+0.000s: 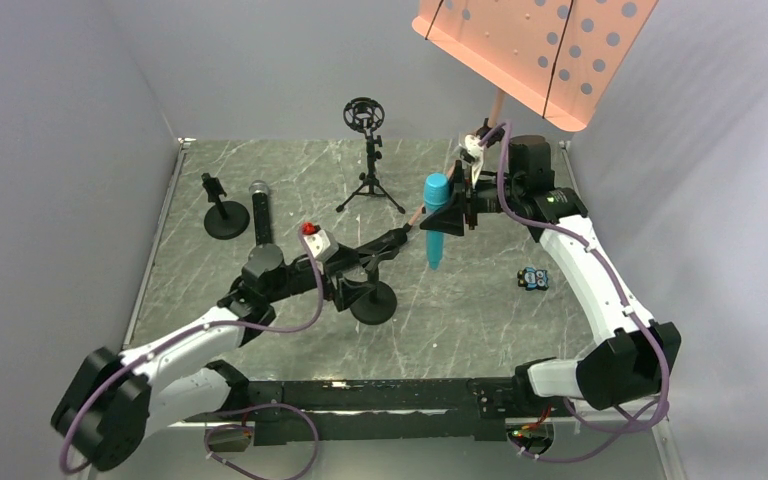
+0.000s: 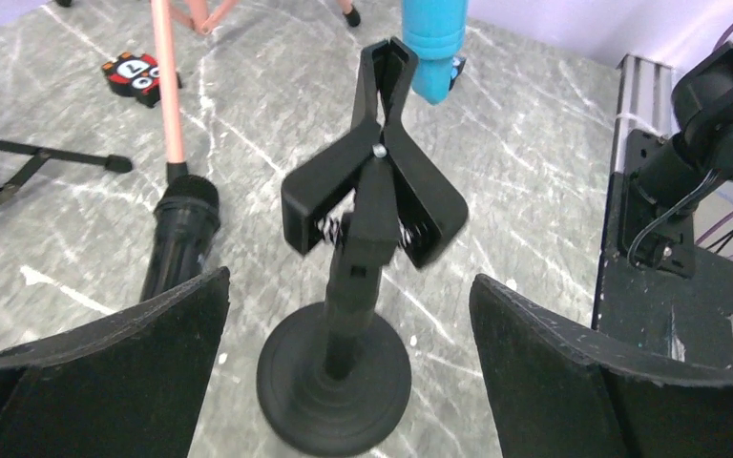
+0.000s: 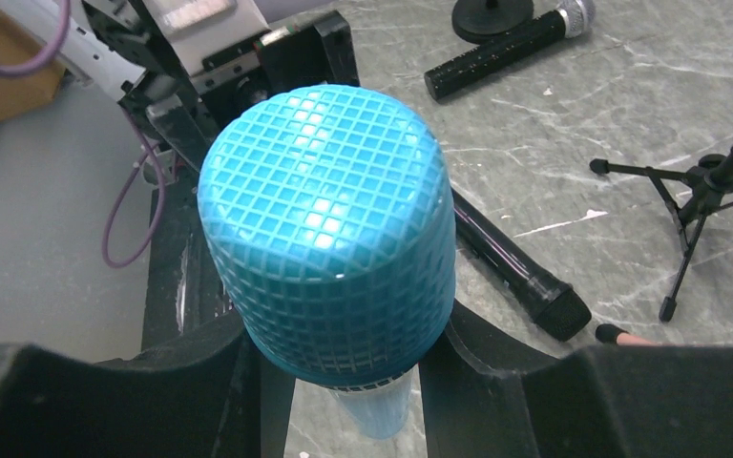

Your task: Attach the microphones to the stand

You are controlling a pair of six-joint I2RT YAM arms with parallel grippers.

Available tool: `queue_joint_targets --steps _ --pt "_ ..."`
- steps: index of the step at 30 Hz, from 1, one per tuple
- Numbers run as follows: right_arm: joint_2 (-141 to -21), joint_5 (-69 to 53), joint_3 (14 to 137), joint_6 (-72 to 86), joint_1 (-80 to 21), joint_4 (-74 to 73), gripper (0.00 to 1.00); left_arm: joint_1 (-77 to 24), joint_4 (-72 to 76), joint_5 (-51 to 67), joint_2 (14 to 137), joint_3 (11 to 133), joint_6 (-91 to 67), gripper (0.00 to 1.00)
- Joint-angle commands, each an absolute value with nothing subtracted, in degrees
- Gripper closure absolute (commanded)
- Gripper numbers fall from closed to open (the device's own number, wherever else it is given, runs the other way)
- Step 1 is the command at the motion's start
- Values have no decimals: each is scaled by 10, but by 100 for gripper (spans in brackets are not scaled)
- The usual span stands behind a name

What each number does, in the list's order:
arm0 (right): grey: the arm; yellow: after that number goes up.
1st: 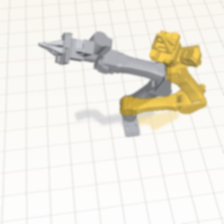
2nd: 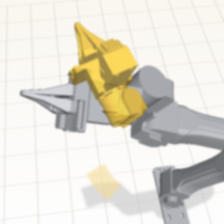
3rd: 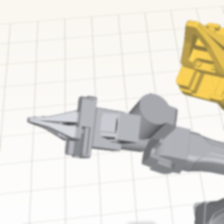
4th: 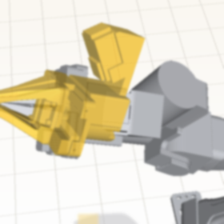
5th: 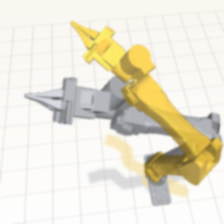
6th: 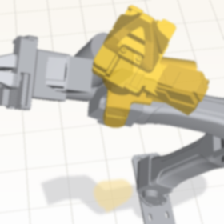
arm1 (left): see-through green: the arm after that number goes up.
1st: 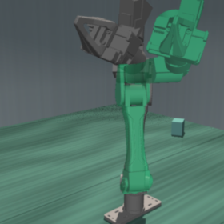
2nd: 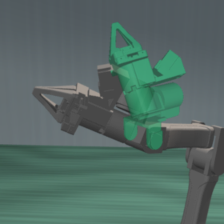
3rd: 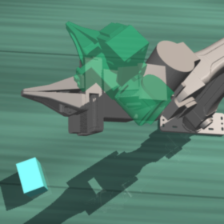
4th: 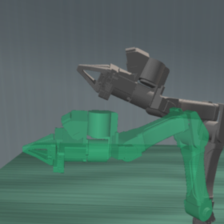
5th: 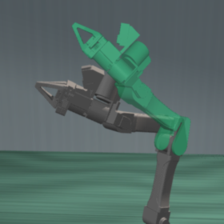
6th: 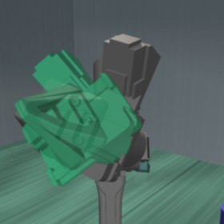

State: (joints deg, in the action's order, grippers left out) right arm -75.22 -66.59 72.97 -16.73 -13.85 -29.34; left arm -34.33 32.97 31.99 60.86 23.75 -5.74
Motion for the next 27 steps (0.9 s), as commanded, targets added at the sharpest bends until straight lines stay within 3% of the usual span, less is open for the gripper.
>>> queue_joint_targets --steps 1,6,10,27 --pt "-761 -699 780 -268 -159 -333 90 -344 164 271 511 254 2 1" --pt "-795 -697 822 -379 -182 -403 90 -344 160 252 423 244 74 1" --pt "-807 -699 824 -394 -193 -398 90 -344 123 281 456 286 124 1" --pt "-812 -723 792 -382 -211 -377 89 -347 272 361 595 326 86 4"
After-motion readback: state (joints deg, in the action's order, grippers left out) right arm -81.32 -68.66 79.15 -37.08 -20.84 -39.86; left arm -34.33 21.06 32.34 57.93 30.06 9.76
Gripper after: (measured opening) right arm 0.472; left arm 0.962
